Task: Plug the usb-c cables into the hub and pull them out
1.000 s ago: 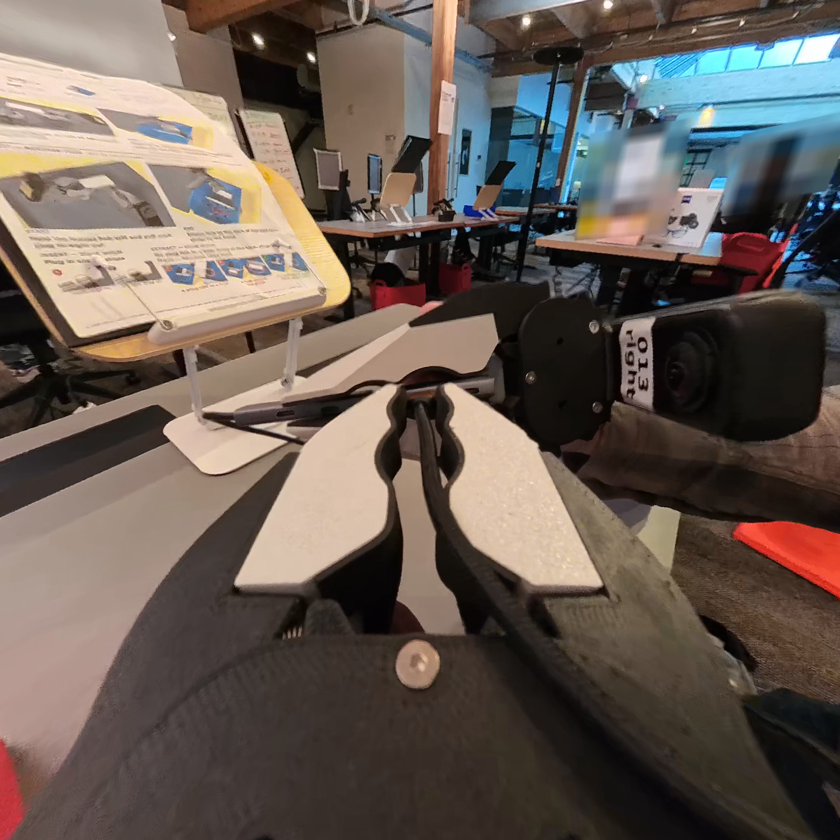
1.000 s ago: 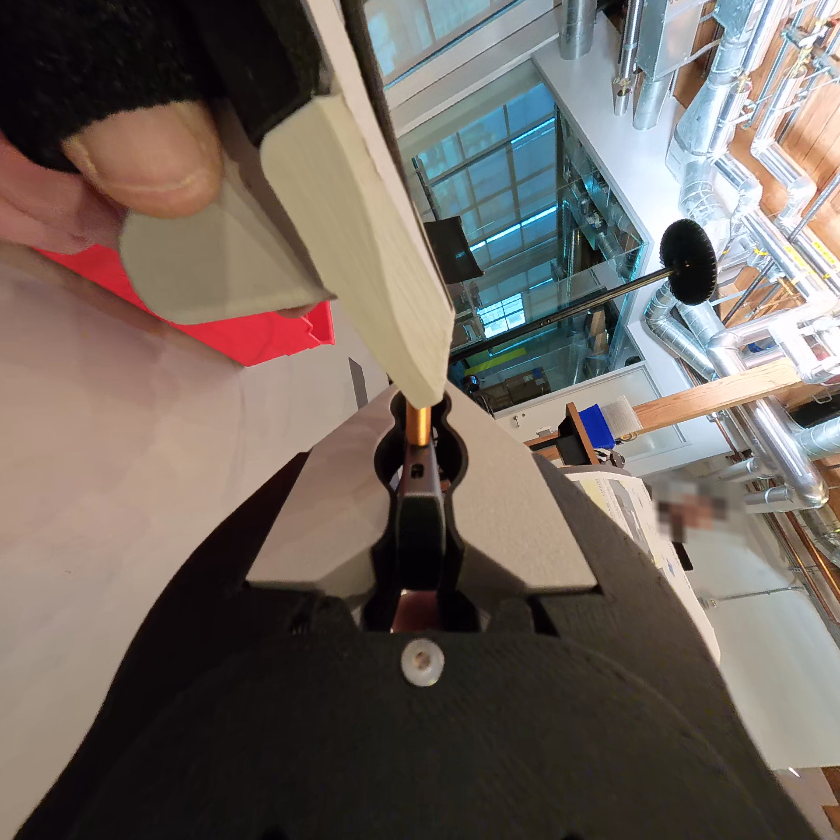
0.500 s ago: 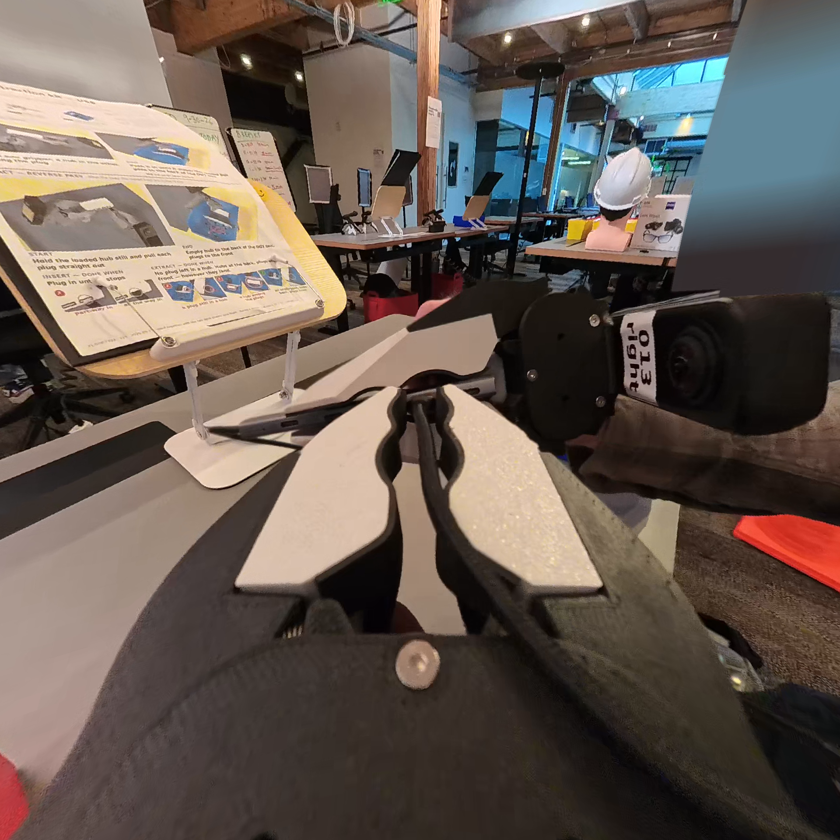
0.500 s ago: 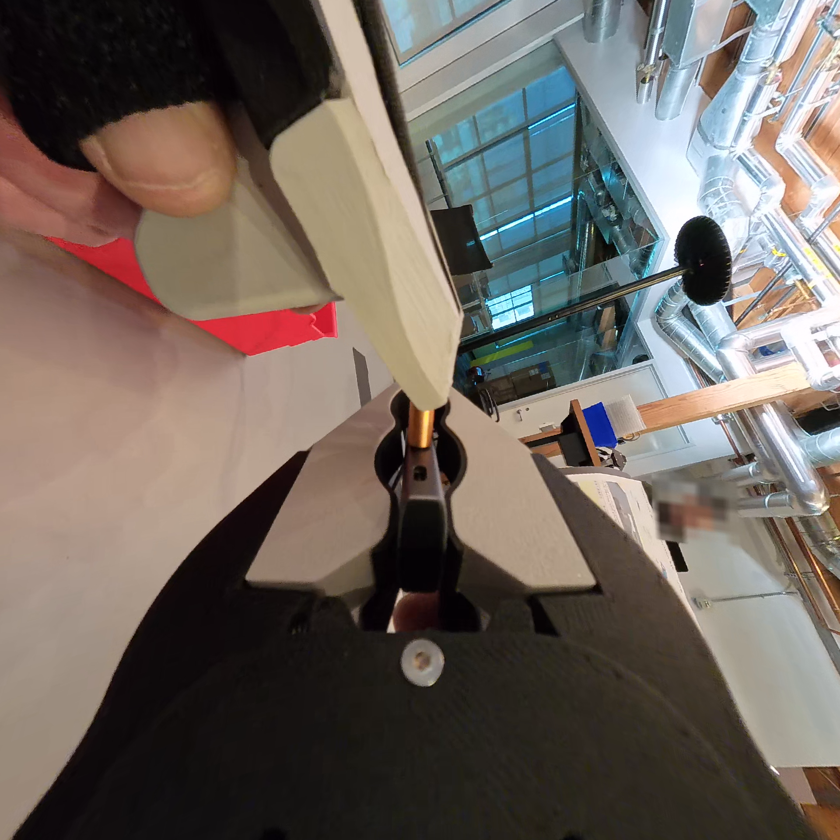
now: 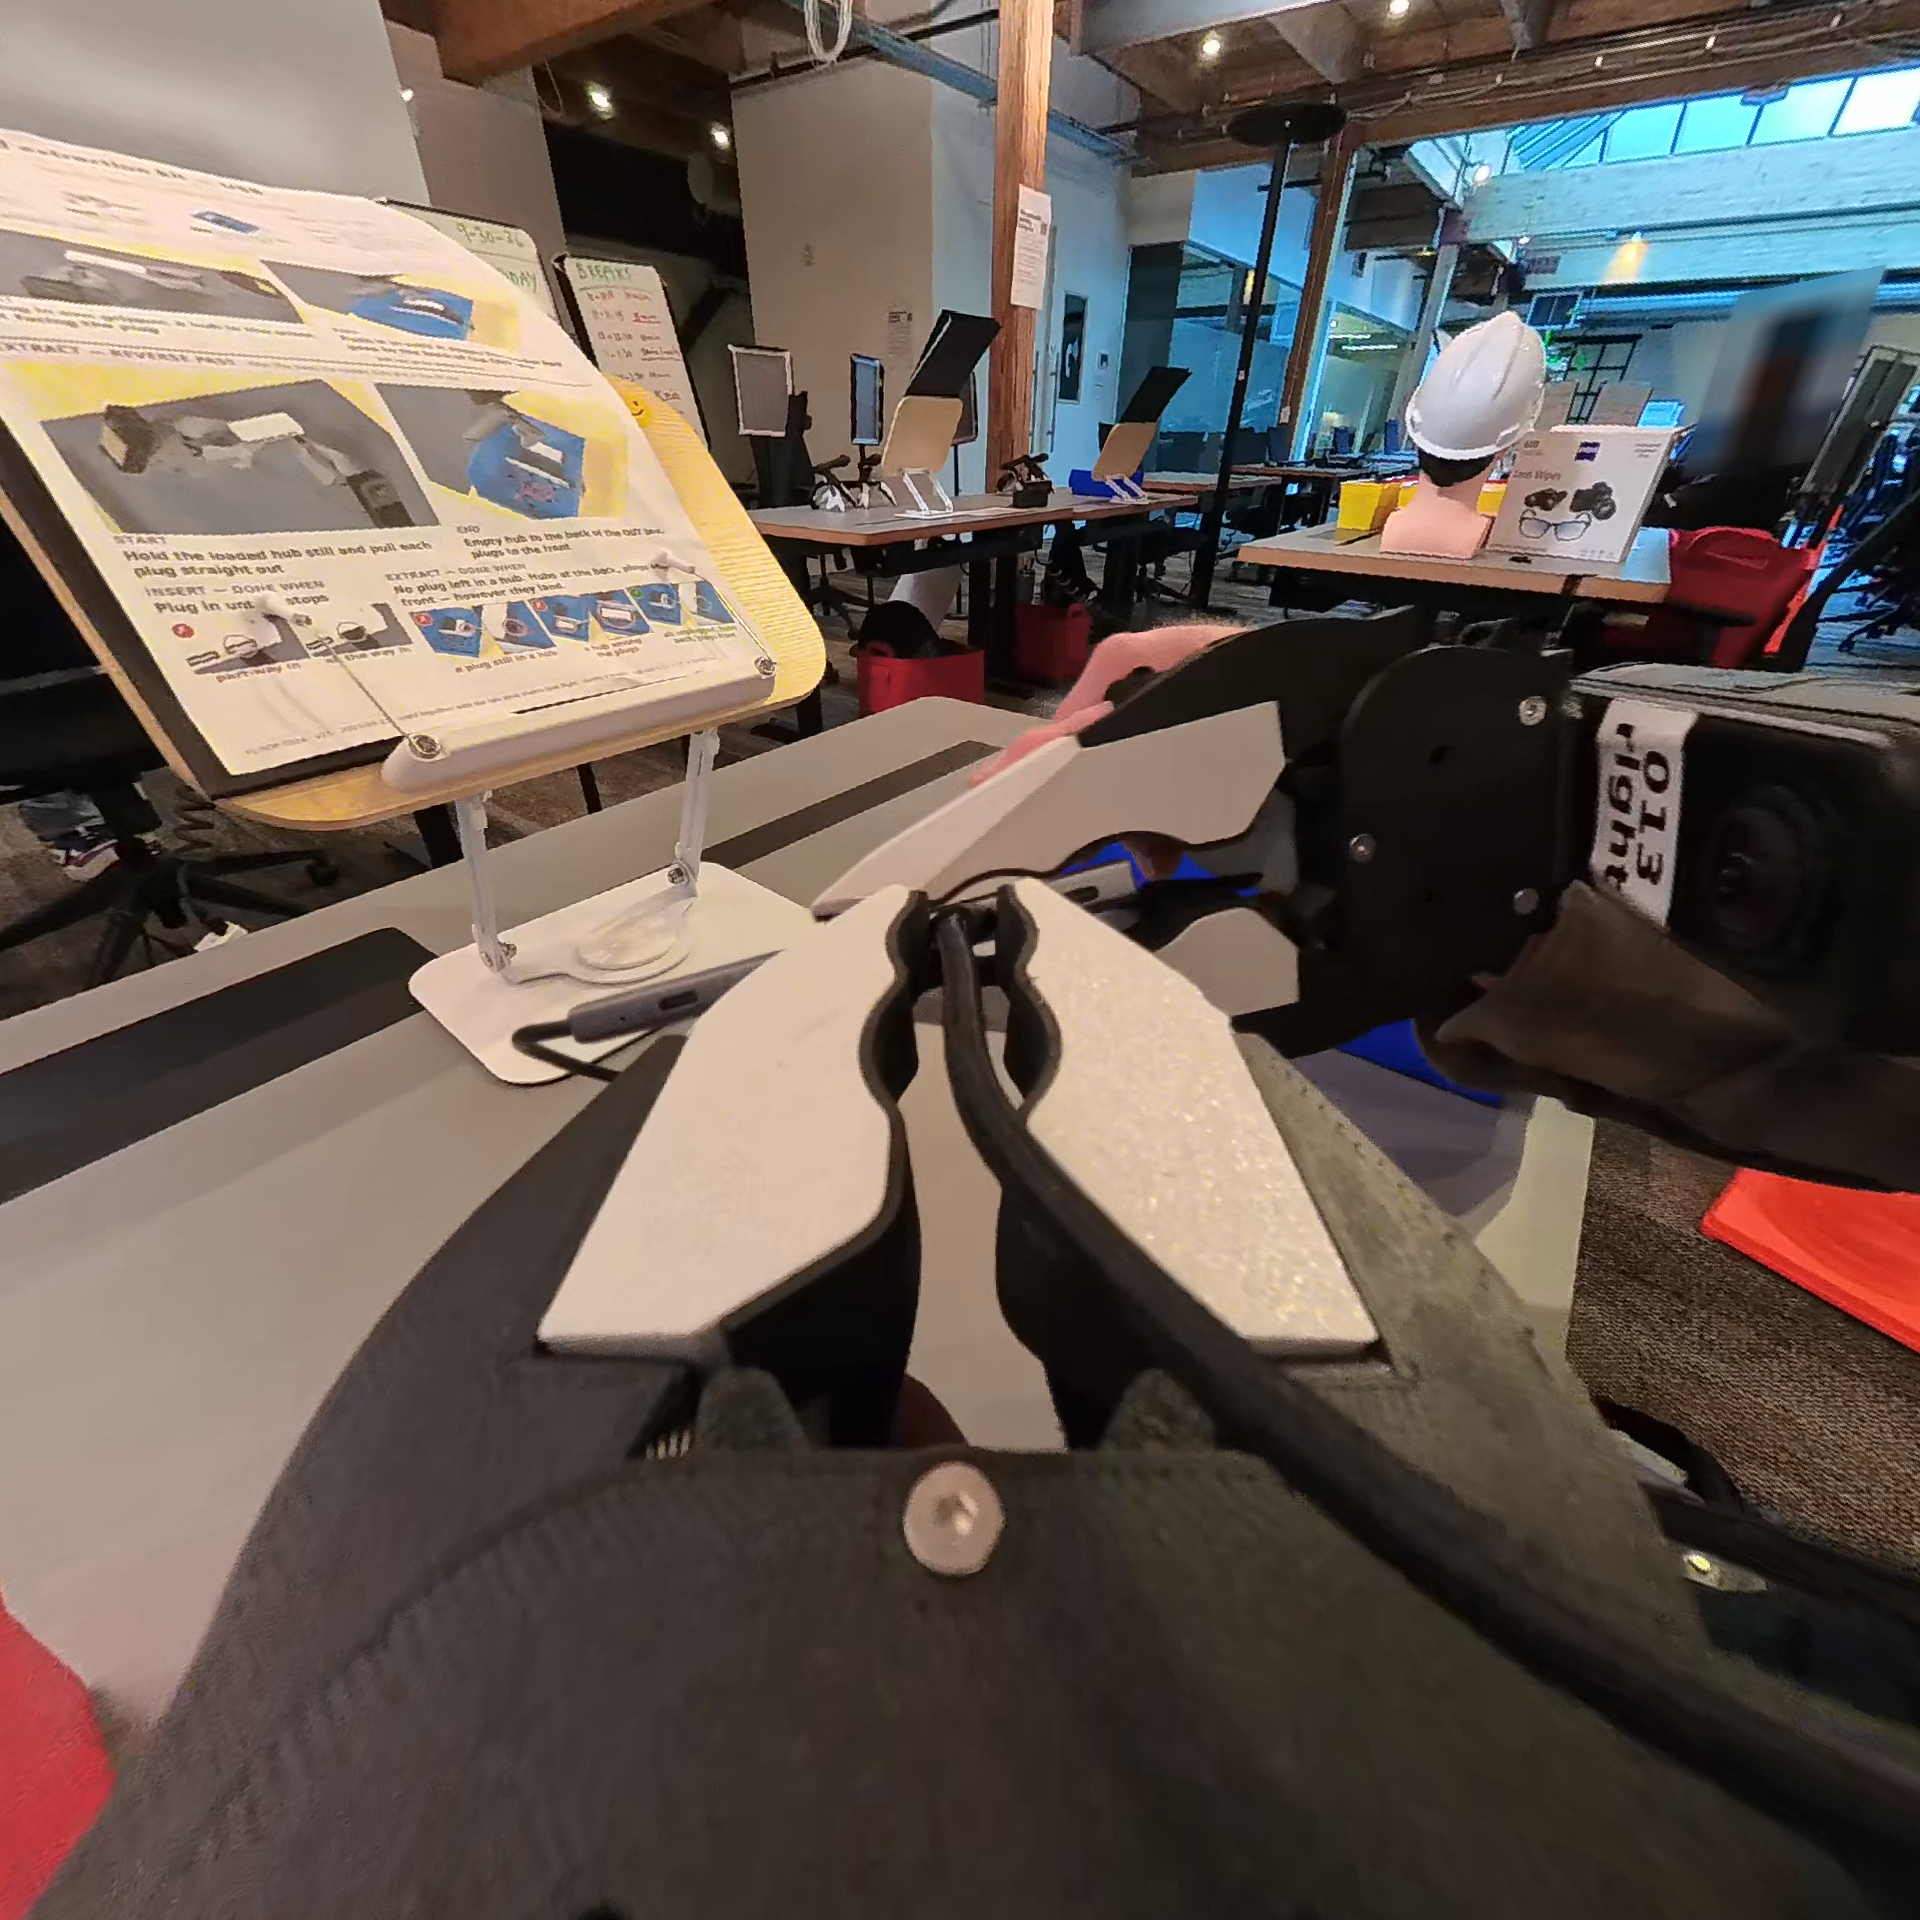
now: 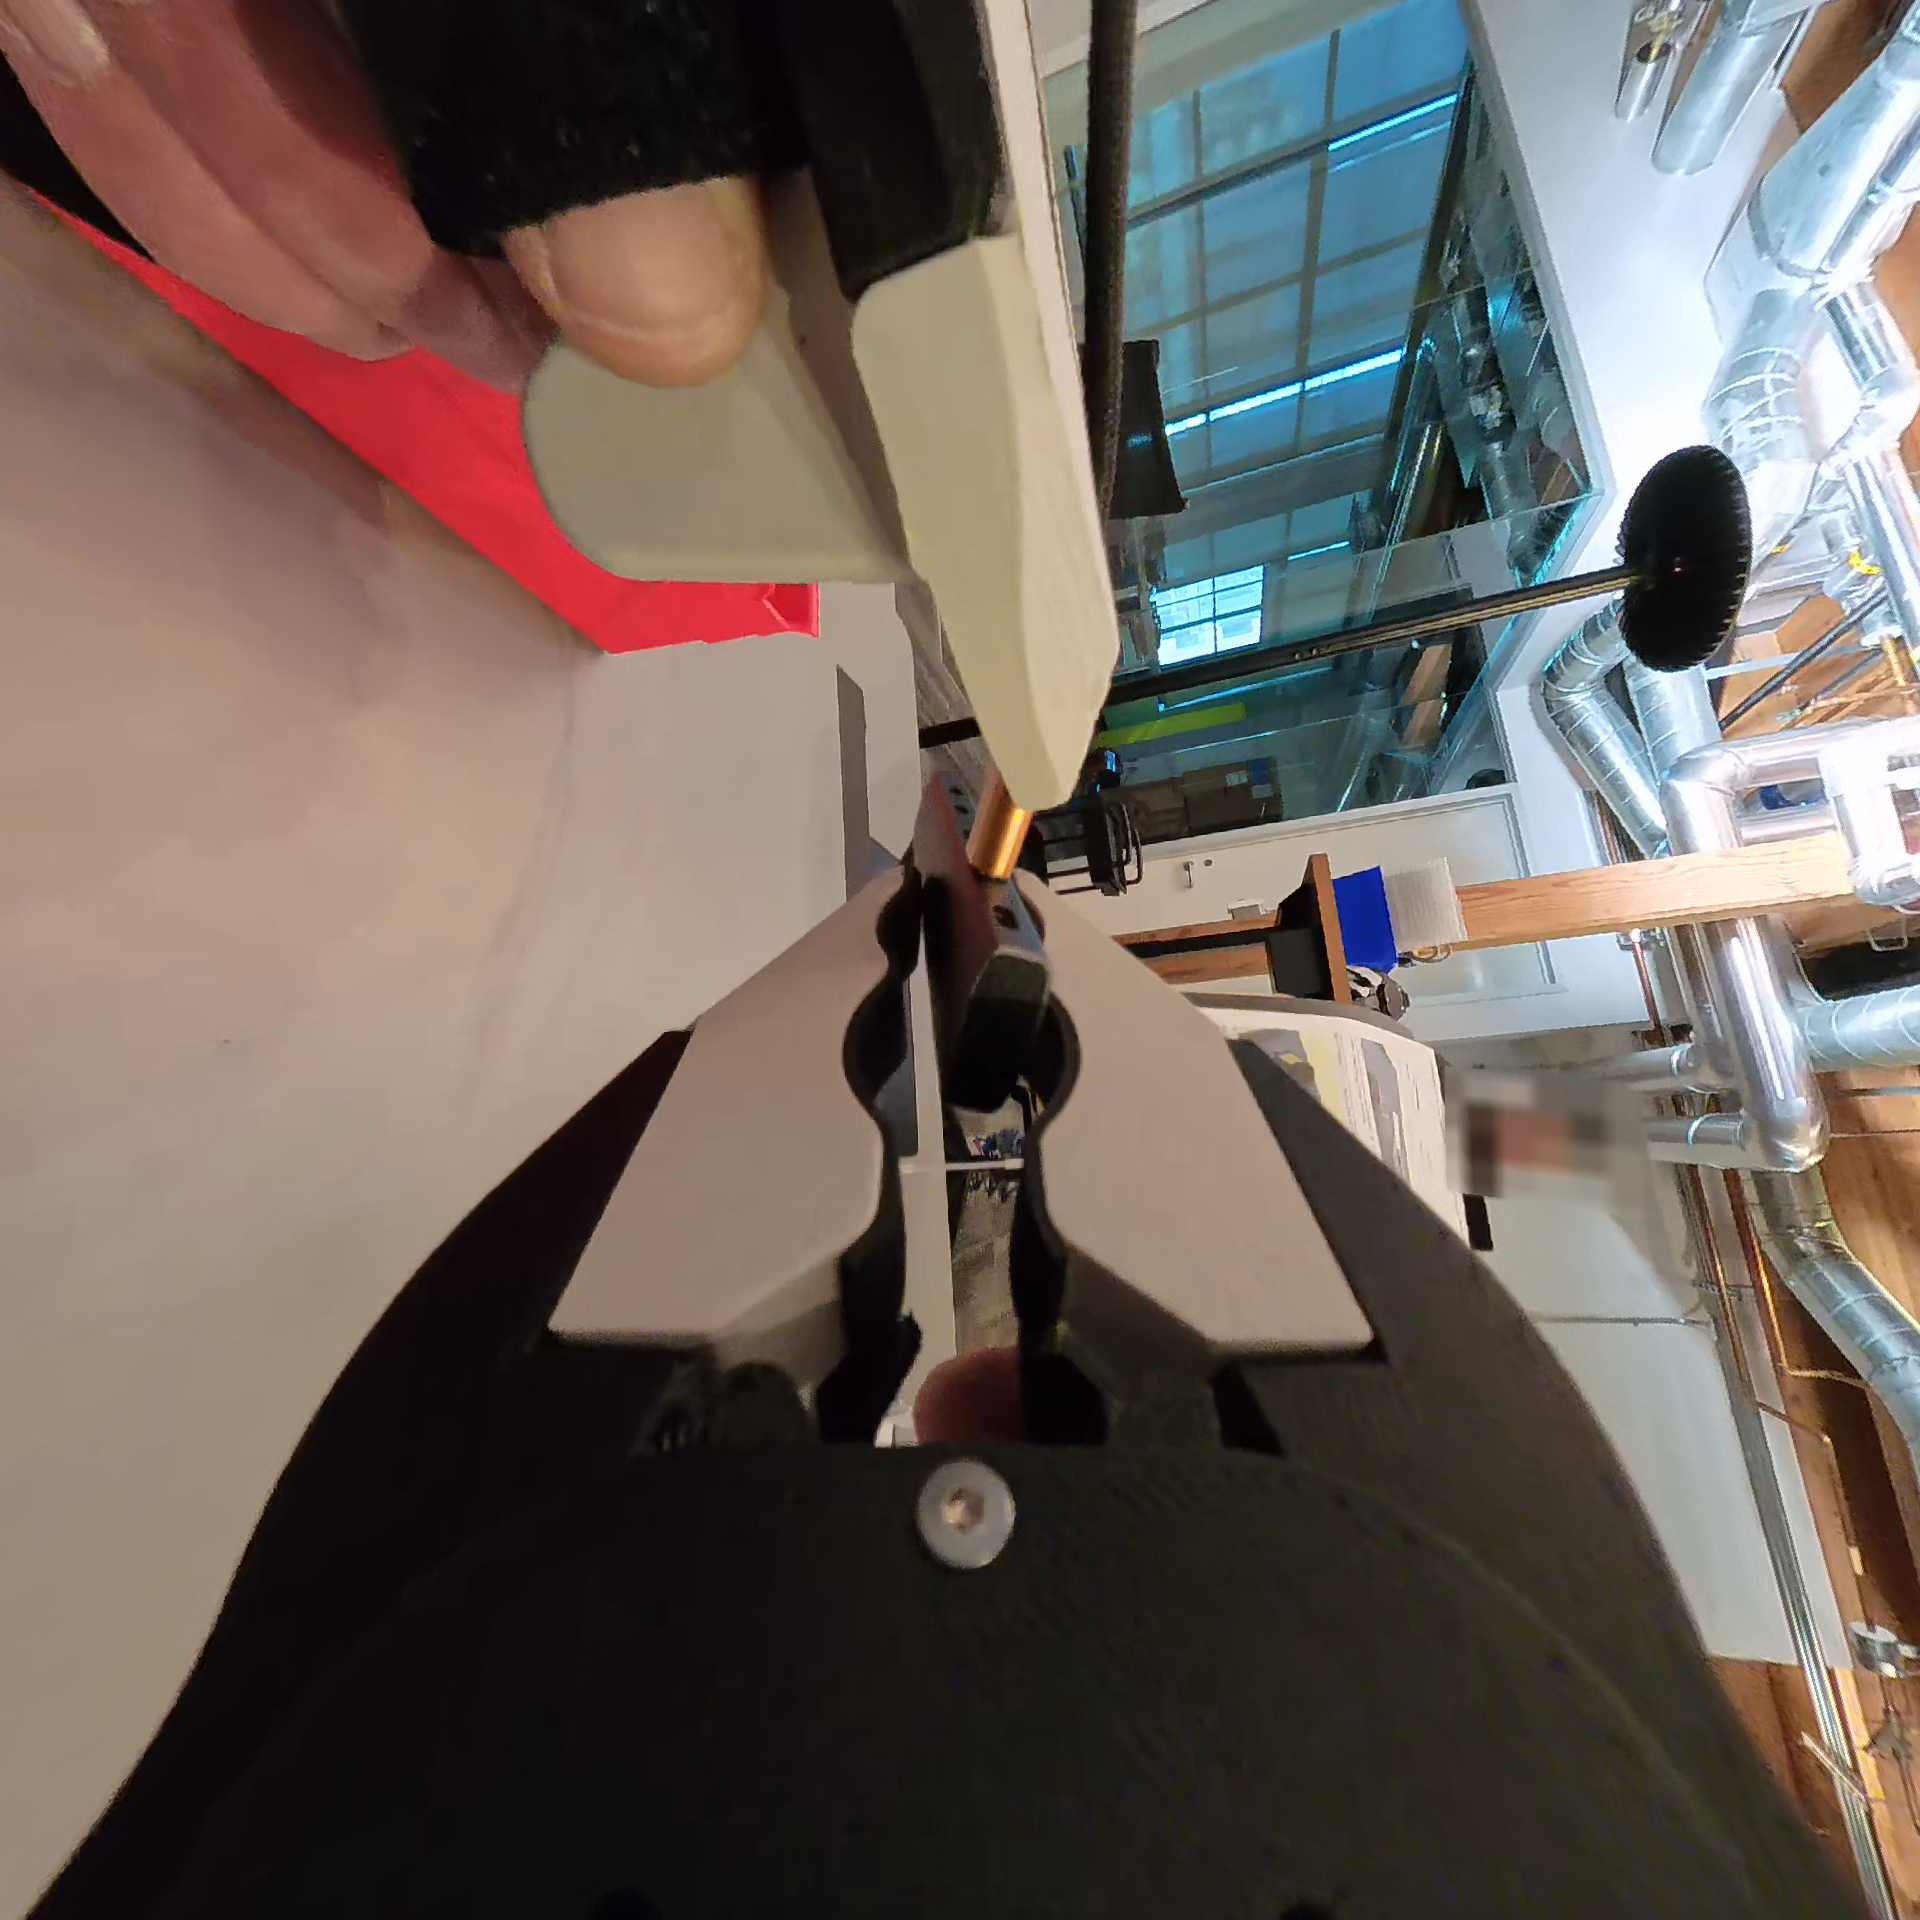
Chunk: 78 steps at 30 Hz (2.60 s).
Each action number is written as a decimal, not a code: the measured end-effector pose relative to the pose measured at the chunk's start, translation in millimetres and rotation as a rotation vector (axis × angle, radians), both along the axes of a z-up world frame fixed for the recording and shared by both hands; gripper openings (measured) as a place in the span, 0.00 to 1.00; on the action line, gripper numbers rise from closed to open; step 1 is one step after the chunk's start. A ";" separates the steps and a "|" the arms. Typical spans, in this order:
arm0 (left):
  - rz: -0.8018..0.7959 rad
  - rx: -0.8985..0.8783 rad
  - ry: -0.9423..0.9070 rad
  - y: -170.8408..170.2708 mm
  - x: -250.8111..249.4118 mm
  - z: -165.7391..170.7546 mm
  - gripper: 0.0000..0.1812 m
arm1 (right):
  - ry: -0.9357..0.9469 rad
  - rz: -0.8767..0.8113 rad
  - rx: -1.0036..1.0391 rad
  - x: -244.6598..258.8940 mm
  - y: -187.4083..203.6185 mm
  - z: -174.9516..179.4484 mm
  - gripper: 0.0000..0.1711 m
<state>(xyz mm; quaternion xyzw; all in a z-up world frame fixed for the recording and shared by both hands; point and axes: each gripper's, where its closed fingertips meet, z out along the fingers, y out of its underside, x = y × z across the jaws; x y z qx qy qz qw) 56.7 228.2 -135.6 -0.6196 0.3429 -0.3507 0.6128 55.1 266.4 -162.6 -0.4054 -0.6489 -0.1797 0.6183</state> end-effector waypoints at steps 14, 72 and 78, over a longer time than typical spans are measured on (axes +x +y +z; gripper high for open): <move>-0.011 -0.005 0.026 -4.9 8.6 -6.7 0.06 | 0.052 -0.083 -0.128 9.2 -5.1 -3.1 0.04; -0.024 -0.205 0.119 11.6 11.8 -55.3 0.23 | 0.525 -0.680 -1.375 367.5 22.9 -81.1 0.05; -0.029 -0.211 0.126 10.6 13.1 -57.8 0.23 | 0.510 -0.714 -1.465 365.9 19.6 -108.0 0.05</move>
